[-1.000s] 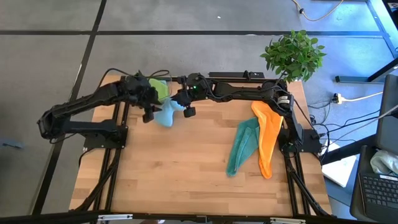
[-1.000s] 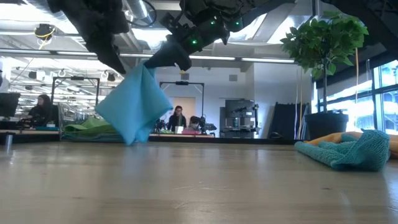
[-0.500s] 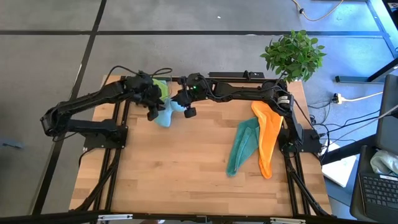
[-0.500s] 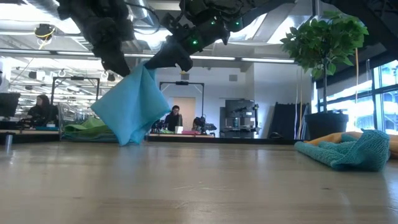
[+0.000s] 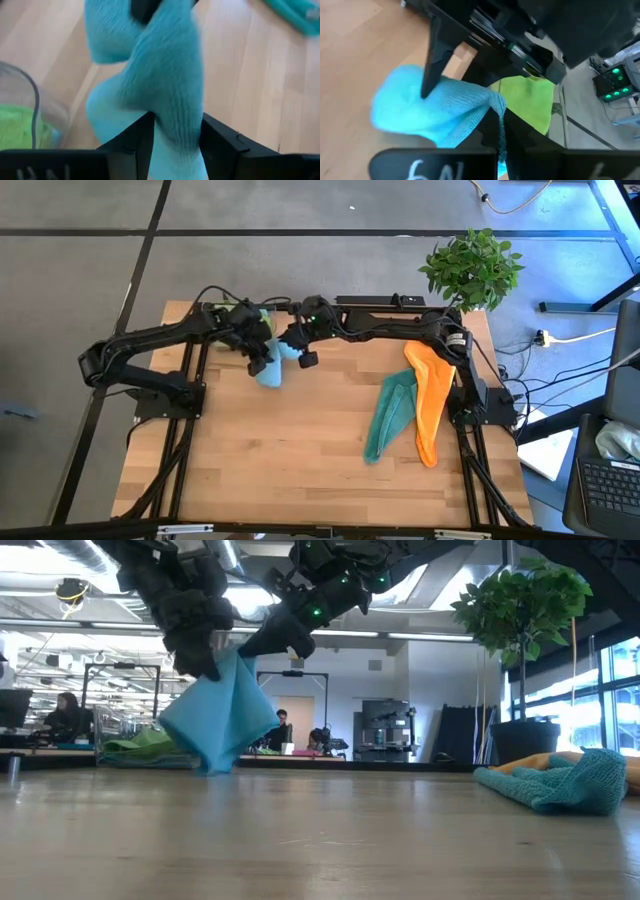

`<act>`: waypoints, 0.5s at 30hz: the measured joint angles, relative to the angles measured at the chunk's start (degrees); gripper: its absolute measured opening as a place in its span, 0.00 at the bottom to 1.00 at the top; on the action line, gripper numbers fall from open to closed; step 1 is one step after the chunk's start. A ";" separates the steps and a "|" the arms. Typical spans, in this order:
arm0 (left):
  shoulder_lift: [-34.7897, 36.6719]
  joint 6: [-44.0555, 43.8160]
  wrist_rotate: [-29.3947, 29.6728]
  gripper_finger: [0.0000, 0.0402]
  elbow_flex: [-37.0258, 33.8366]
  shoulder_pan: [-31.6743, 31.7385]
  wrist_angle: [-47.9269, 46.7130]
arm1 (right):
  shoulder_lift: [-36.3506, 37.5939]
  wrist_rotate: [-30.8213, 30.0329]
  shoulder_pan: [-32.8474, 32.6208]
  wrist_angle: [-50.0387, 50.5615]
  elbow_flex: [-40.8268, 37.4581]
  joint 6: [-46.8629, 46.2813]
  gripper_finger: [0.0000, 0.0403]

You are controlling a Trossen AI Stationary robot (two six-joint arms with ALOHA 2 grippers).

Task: Fold microfiber towels
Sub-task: Stack the light blue microfiber cloth on top of the green microfiber cloth in the transparent bin

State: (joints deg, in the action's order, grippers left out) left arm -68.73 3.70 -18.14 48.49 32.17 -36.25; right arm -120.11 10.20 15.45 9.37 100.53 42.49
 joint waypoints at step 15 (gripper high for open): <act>-5.79 -4.77 11.27 0.34 0.02 -2.02 3.85 | 0.00 -0.04 0.07 -0.20 0.00 -0.18 0.02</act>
State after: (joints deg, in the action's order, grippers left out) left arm -74.52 -1.07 -6.86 48.51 30.15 -32.40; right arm -120.11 10.15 15.53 9.17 100.53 42.30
